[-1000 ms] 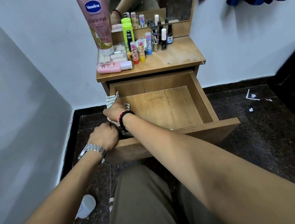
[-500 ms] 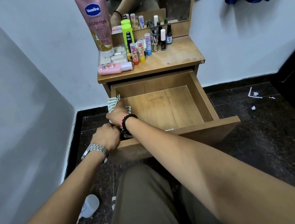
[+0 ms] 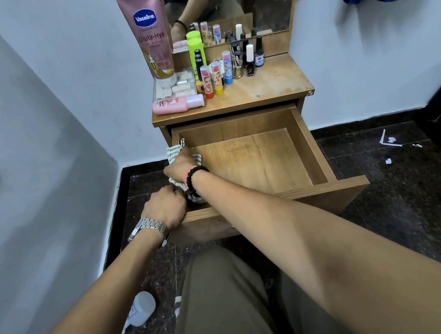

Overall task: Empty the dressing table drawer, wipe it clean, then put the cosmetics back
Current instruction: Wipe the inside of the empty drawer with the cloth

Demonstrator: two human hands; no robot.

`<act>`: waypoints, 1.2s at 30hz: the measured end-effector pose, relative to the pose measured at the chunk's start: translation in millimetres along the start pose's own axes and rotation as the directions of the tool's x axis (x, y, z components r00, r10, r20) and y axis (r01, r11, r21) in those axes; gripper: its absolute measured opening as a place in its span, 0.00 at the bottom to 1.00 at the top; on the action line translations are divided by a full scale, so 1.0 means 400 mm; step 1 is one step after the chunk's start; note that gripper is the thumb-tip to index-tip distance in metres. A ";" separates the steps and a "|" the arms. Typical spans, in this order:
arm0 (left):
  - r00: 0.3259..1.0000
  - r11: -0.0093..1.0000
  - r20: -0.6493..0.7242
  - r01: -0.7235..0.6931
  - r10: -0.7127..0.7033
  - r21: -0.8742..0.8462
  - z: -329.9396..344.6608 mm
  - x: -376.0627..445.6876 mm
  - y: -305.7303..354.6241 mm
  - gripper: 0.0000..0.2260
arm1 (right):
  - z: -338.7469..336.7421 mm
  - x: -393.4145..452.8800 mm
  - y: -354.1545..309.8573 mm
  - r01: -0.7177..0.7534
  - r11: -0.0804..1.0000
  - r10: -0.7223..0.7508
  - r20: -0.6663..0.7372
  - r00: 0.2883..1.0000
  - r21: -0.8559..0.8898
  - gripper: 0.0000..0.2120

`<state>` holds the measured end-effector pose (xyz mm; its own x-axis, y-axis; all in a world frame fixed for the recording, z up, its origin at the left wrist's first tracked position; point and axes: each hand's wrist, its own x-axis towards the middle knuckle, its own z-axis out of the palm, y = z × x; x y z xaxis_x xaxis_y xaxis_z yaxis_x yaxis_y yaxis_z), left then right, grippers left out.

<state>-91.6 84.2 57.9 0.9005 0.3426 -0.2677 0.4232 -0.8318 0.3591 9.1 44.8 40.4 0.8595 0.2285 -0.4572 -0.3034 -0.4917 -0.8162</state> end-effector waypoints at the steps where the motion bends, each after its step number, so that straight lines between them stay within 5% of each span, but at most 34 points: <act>1: 1.000 1.000 0.000 -0.003 0.003 -0.001 0.001 -0.002 -0.001 0.15 | -0.005 0.004 -0.006 0.011 1.000 -0.011 -0.003 1.000 0.004 0.39; 10: 1.000 1.000 -0.018 -0.007 0.007 0.013 0.005 -0.011 0.004 0.15 | -0.030 0.000 0.000 0.070 0.997 -0.070 -0.016 0.997 0.010 0.35; 16: 1.000 1.000 -0.014 0.020 -0.020 0.013 0.000 -0.012 0.009 0.16 | -0.025 -0.057 0.034 0.031 0.999 -0.027 0.114 0.993 -0.029 0.37; 23: 1.000 1.000 0.013 0.009 -0.009 -0.010 -0.011 -0.023 0.011 0.16 | -0.108 -0.128 0.052 0.046 0.999 -0.043 0.233 0.972 -0.009 0.16; 26: 1.000 1.000 0.025 0.005 -0.004 -0.020 -0.012 -0.024 0.006 0.16 | -0.201 -0.145 0.091 -0.027 0.963 -0.088 0.402 0.911 0.270 0.11; 30: 1.000 1.000 0.023 -0.009 0.009 -0.019 -0.007 -0.023 0.002 0.15 | -0.427 -0.242 0.113 0.055 0.716 -0.265 0.198 0.944 0.696 0.11; 33: 1.000 1.000 0.014 -0.011 0.011 -0.003 -0.005 -0.021 0.002 0.15 | -0.588 -0.326 0.114 0.294 0.754 -0.356 -0.010 0.934 0.587 0.13; 36: 1.000 1.000 0.003 -0.013 0.013 -0.003 -0.004 -0.021 0.006 0.14 | -0.652 -0.364 0.150 0.395 0.912 -0.409 -0.183 0.894 -0.108 0.13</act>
<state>-98.0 80.3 62.5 0.9056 0.3307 -0.2655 0.4119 -0.8348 0.3653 -27.0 -237.1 150.2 0.9678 0.2515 -0.0103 0.1072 -0.4489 -0.8871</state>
